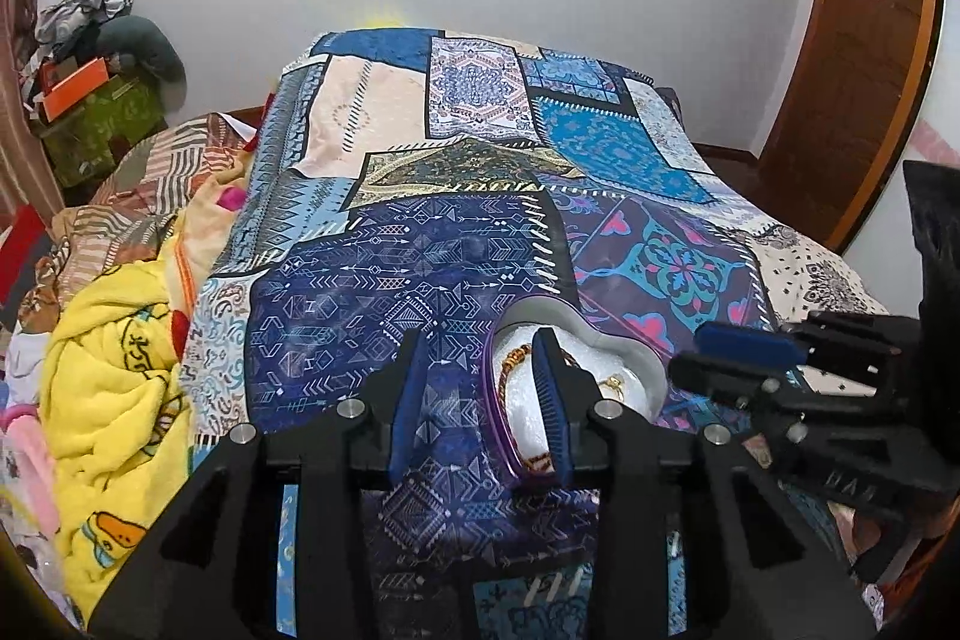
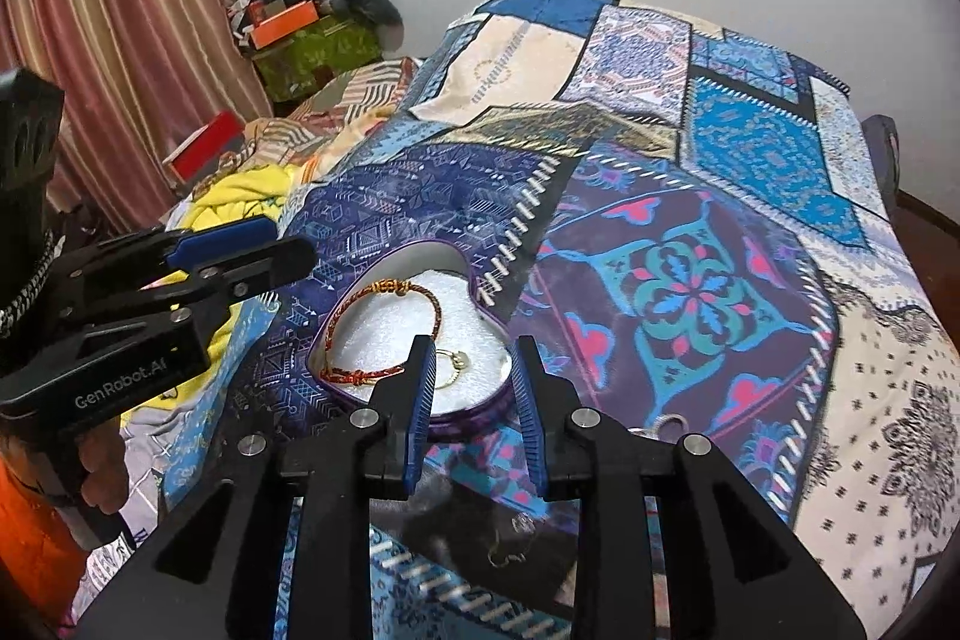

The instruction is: Organize jewelry

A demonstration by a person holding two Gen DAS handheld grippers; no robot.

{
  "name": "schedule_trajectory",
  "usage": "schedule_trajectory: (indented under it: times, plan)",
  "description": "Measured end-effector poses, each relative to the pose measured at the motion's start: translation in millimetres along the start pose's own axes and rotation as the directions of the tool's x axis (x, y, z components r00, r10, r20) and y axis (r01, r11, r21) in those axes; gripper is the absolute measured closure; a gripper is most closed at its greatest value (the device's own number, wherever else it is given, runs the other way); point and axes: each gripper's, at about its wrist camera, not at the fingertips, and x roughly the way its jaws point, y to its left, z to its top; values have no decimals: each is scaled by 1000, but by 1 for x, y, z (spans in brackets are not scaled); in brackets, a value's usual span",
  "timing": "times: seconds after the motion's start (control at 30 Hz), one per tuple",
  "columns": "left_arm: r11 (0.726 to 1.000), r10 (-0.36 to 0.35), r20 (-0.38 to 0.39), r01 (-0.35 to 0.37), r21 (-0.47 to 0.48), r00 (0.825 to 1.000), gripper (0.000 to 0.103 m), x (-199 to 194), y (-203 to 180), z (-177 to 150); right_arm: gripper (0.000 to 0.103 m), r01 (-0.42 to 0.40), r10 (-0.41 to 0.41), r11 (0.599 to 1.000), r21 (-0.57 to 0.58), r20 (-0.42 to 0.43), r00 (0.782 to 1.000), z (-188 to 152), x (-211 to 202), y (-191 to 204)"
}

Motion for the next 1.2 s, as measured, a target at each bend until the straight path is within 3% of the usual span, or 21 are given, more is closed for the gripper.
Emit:
schedule_trajectory:
  times: [0.3,0.67,0.93,1.2]
  plan:
    - [999,-16,-28,17,33,999,68,-14,-26,-6,79,47,-50,997,59,45,998,-9,-37,-20]
    - [991,-108,-149,118,65,983,68,2,-85,-33,79,143,-147,981,131,15,989,-42,-69,-66]
    - [980,-147,-230,173,96,962,68,26,-118,-52,79,152,-145,971,183,-52,988,-70,-64,-94]
    - [976,-157,-271,191,105,950,73,49,-128,-58,79,131,-114,978,163,-107,988,-73,-38,-98]
